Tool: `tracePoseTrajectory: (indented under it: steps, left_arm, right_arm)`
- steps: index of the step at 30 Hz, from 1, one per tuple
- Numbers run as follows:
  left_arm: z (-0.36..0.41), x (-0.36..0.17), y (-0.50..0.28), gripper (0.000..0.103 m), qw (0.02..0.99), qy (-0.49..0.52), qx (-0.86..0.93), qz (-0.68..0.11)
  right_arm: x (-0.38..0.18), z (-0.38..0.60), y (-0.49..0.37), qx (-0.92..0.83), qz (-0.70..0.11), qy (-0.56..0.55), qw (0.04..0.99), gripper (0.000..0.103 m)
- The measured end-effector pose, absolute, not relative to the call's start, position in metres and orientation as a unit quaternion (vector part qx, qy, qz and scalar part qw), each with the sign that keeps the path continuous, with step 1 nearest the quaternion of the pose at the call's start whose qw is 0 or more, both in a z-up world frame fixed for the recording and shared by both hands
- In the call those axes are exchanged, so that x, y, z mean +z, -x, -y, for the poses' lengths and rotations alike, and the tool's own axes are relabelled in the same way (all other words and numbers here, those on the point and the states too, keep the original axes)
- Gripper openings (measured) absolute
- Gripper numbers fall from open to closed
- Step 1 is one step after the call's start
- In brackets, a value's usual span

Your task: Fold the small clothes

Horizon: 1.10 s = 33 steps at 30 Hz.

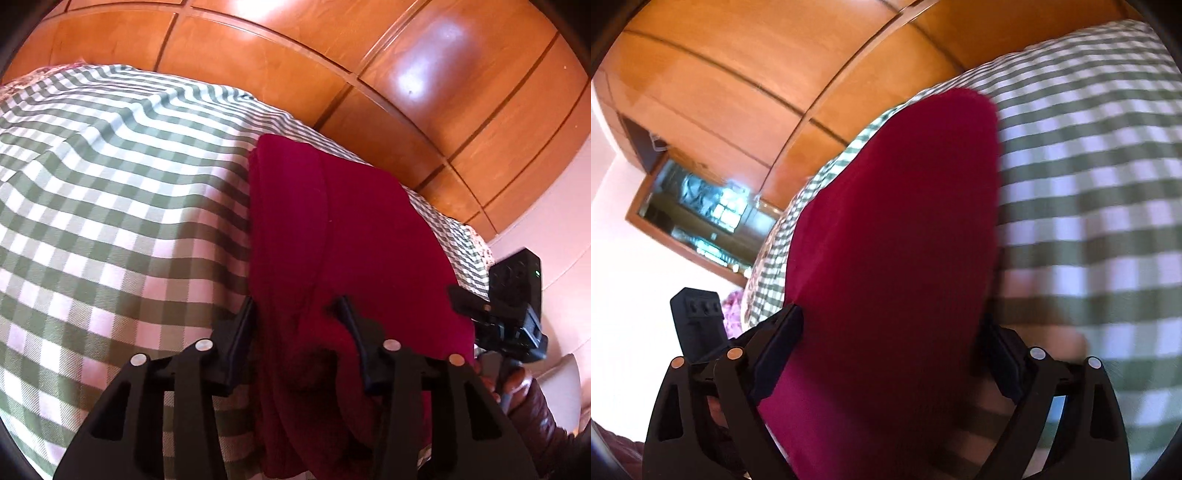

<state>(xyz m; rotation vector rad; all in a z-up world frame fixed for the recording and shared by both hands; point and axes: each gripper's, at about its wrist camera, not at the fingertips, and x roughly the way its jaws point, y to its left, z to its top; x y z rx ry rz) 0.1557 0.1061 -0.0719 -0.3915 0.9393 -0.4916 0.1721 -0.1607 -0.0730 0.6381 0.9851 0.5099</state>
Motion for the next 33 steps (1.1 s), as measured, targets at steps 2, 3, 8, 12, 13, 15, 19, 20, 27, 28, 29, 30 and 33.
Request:
tracePoseTrajectory:
  steps: [2,3,8,12,13,15,19,20,27,28,29,30,33]
  left_arm:
    - [-0.106,-0.073,-0.156,0.039,0.843,0.192,-0.239,-0.442]
    - [-0.106,-0.073,-0.156,0.036,0.843,0.195,-0.24,-0.44]
    - [-0.096,-0.057,-0.151,0.029,0.842,0.189,-0.264,-0.431]
    - [-0.058,-0.035,-0.164,0.028,0.835,0.177,-0.306,-0.422]
    - [-0.047,-0.029,-0.168,0.028,0.833,0.173,-0.316,-0.42]
    - [-0.009,-0.014,-0.179,0.028,0.827,0.158,-0.348,-0.413]
    - [0.071,0.005,-0.198,0.027,0.814,0.113,-0.399,-0.407]
    - [0.09,0.006,-0.202,0.026,0.81,0.104,-0.409,-0.408]
    - [0.235,-0.013,-0.225,0.022,0.797,-0.003,-0.419,-0.435]
    - [0.248,-0.023,-0.227,0.023,0.792,-0.021,-0.412,-0.45]
    - [0.259,-0.034,-0.23,0.024,0.79,-0.043,-0.402,-0.461]
    - [0.269,-0.045,-0.226,0.028,0.797,-0.07,-0.39,-0.456]
    - [0.268,-0.043,-0.214,0.029,0.814,-0.092,-0.382,-0.428]
  right_arm:
    - [-0.073,0.15,-0.178,0.236,-0.464,-0.276,0.808,0.083]
    - [-0.072,0.147,-0.179,0.235,-0.466,-0.269,0.81,0.071]
    - [-0.046,0.159,-0.161,0.232,-0.441,-0.248,0.831,0.048]
    - [-0.011,0.191,-0.145,0.212,-0.399,-0.241,0.859,0.047]
    - [-0.002,0.204,-0.141,0.203,-0.389,-0.242,0.866,0.047]
    - [0.015,0.236,-0.131,0.18,-0.368,-0.244,0.879,0.047]
    - [0.033,0.306,-0.113,0.121,-0.347,-0.249,0.896,0.047]
    - [0.034,0.325,-0.109,0.103,-0.347,-0.25,0.898,0.047]
    - [-0.008,0.429,-0.095,-0.005,-0.374,-0.289,0.881,0.049]
    - [-0.02,0.441,-0.094,-0.025,-0.385,-0.293,0.875,0.051]
    - [-0.03,0.447,-0.093,-0.036,-0.394,-0.295,0.87,0.055]
    - [-0.045,0.451,-0.092,-0.048,-0.403,-0.303,0.862,0.063]
    - [-0.05,0.457,-0.084,-0.073,-0.39,-0.311,0.864,0.081]
